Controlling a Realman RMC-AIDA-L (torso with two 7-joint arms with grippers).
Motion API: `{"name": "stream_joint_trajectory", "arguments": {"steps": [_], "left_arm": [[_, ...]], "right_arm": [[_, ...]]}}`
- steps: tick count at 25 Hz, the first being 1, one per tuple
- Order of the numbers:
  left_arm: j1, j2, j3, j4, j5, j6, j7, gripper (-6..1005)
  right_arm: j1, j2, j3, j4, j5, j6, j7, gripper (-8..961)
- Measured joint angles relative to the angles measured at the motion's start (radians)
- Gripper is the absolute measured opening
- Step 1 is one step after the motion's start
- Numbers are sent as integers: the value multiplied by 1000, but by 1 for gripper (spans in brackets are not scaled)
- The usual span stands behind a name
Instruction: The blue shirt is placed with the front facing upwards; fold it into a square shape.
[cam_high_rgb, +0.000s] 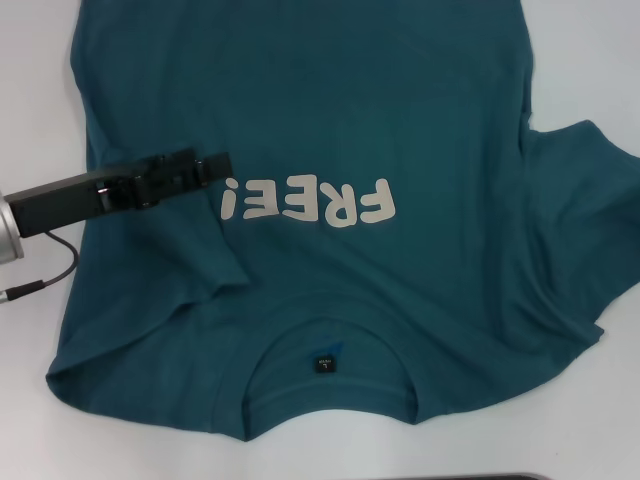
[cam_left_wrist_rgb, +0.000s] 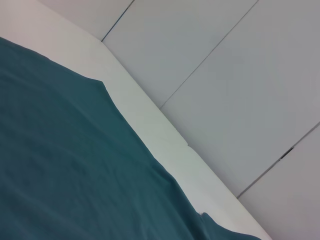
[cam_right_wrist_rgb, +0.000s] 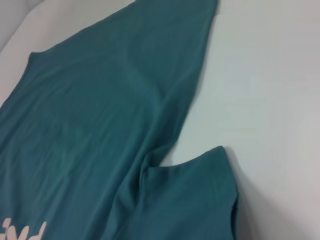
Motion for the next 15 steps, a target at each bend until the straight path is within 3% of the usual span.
{"name": "stream_joint_trajectory", "arguments": {"steps": [15], "left_arm": [[-8,-1,0,11,0,6,-4,904]], "right_arm": [[-43,-21,43,-1,0,-11,20,11]]}}
